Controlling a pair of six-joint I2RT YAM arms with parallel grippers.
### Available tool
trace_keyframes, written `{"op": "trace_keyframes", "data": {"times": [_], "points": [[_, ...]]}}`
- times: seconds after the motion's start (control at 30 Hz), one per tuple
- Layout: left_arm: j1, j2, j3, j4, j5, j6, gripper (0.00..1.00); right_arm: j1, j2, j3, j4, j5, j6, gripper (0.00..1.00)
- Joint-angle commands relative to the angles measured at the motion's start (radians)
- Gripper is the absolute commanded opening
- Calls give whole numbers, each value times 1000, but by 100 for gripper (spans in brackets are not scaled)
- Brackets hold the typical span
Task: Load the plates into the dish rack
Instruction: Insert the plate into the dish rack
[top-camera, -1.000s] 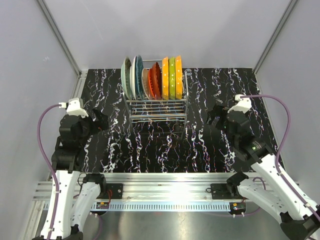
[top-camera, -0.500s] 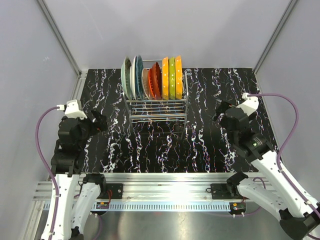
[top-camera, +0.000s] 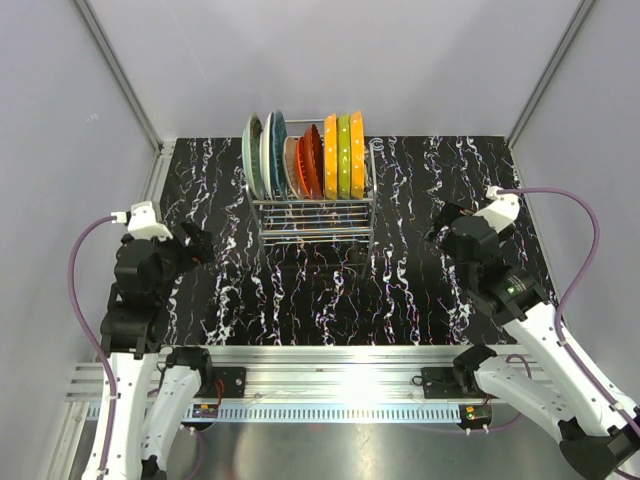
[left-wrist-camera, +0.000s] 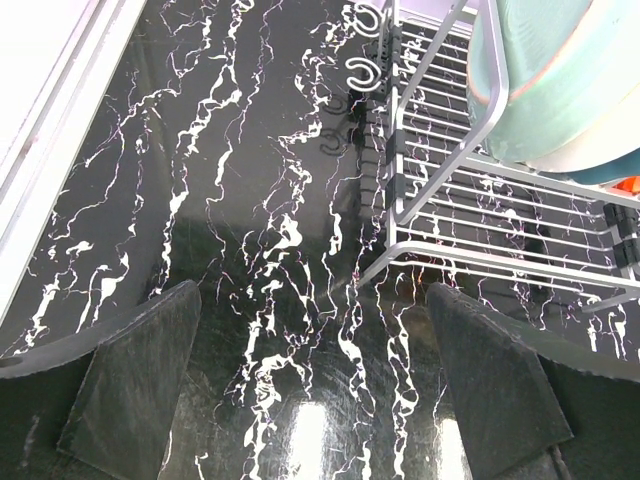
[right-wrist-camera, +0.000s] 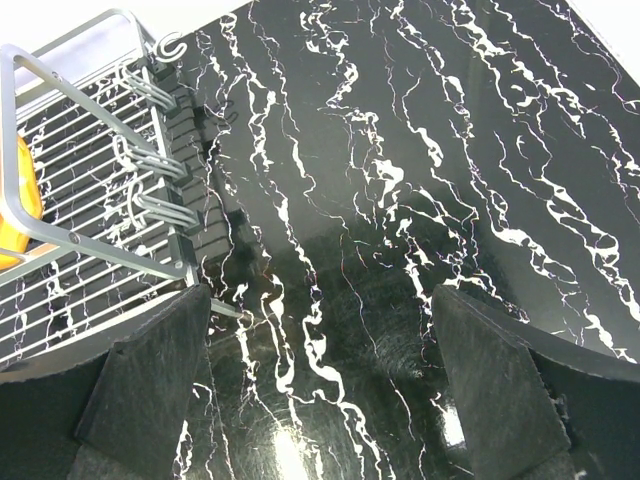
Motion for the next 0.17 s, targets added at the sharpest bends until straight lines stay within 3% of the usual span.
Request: {"op": "trace_keyframes", "data": {"times": [0.0, 0.13], "points": [[-5, -2, -5, 48, -24, 11, 99, -3, 4, 22, 1, 51, 23, 100], [-5, -1, -6, 50, -29, 11, 99, -3, 44, 50, -47, 87, 75, 100]]}}
